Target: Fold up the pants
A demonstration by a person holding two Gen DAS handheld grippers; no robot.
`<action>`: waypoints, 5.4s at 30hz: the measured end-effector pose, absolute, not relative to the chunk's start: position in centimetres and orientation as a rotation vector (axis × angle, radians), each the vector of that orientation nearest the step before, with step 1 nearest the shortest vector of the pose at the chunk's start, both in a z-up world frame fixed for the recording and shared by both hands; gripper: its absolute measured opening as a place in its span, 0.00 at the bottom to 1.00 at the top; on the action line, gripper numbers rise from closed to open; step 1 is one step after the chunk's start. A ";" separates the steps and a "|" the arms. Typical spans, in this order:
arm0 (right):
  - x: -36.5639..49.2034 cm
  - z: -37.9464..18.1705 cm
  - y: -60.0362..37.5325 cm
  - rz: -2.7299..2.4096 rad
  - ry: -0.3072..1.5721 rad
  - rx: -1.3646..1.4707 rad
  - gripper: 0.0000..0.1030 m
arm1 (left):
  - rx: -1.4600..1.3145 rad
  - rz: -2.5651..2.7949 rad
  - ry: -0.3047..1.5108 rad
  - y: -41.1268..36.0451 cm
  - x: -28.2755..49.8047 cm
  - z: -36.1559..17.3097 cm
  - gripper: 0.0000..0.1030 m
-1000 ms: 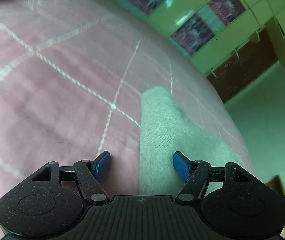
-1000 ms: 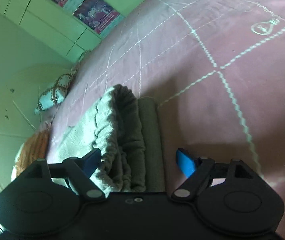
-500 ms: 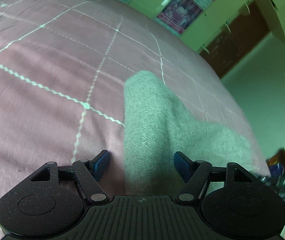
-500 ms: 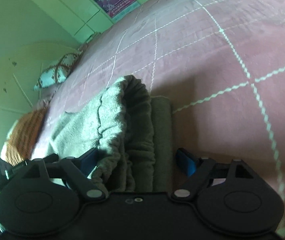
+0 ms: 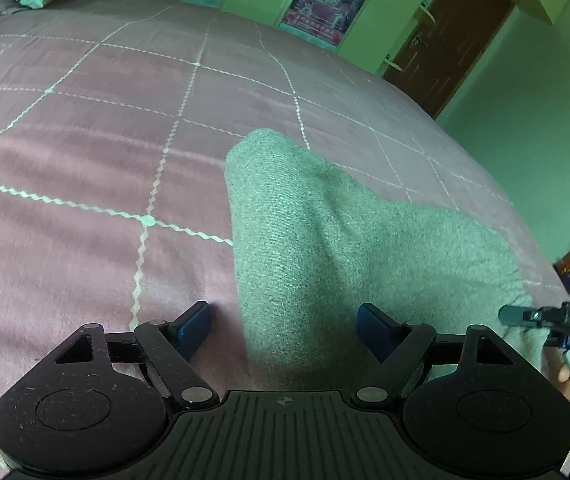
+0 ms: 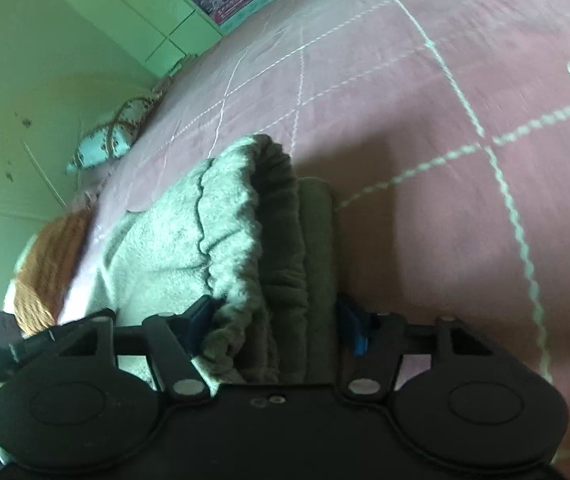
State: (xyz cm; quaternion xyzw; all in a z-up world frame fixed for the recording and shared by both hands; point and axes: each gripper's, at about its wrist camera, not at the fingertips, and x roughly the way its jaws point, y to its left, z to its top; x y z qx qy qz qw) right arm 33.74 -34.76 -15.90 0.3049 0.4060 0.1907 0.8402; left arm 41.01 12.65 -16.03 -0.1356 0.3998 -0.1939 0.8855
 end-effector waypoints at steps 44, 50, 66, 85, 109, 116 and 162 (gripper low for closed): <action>35.7 -16.4 -36.2 0.481 0.843 0.835 0.64 | -0.591 -0.553 0.909 14.3 43.4 -18.5 0.78; 34.5 -13.1 -38.0 0.427 0.704 0.826 0.54 | -0.665 -0.492 0.852 15.4 43.7 -18.6 0.78; 34.3 -16.7 -37.4 0.467 0.845 0.878 0.62 | -0.623 -0.514 0.906 14.3 43.8 -19.2 0.78; 35.5 -13.1 -32.9 0.447 0.869 0.632 0.40 | -0.543 -0.436 0.831 13.4 41.6 -17.0 0.32; 37.6 -4.8 -27.6 0.603 0.738 0.518 0.32 | -0.502 -0.446 0.648 18.5 40.1 -9.6 0.30; 44.4 -3.3 -25.9 0.634 0.712 0.523 0.31 | -0.514 -0.420 0.618 20.1 46.7 -8.1 0.30; 32.9 -7.7 -37.5 0.350 0.661 0.489 0.77 | -0.306 -0.050 0.596 21.5 31.3 -12.3 0.86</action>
